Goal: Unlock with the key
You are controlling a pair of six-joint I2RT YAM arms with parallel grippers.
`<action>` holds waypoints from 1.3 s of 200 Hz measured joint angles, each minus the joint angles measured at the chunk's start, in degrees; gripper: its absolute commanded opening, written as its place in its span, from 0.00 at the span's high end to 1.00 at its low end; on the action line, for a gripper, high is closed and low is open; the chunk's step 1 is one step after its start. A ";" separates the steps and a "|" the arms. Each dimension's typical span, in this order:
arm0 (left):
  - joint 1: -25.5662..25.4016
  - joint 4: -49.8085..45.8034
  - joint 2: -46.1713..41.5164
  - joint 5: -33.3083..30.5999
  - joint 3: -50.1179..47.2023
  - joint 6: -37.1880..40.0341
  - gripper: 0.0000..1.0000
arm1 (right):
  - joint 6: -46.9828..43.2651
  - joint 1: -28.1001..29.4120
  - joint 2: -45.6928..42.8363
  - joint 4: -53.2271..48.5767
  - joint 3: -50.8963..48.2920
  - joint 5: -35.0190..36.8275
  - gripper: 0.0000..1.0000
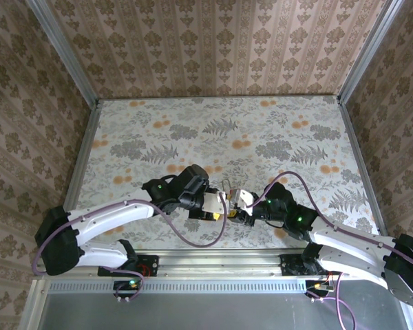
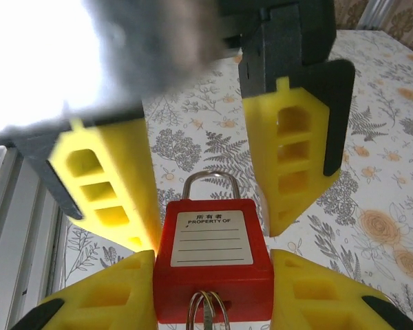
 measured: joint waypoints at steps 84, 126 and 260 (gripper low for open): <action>12.63 7.74 -19.82 2.38 -6.29 -15.34 0.03 | -0.96 -1.29 -3.80 -0.50 0.00 4.11 0.87; 17.79 15.37 -20.22 7.56 -8.46 -33.94 0.05 | -3.43 -1.57 -4.04 -6.64 3.89 4.52 0.87; 19.21 41.16 -9.55 19.47 -17.59 -70.60 0.39 | -12.48 -7.69 -1.46 -27.36 19.43 1.42 0.87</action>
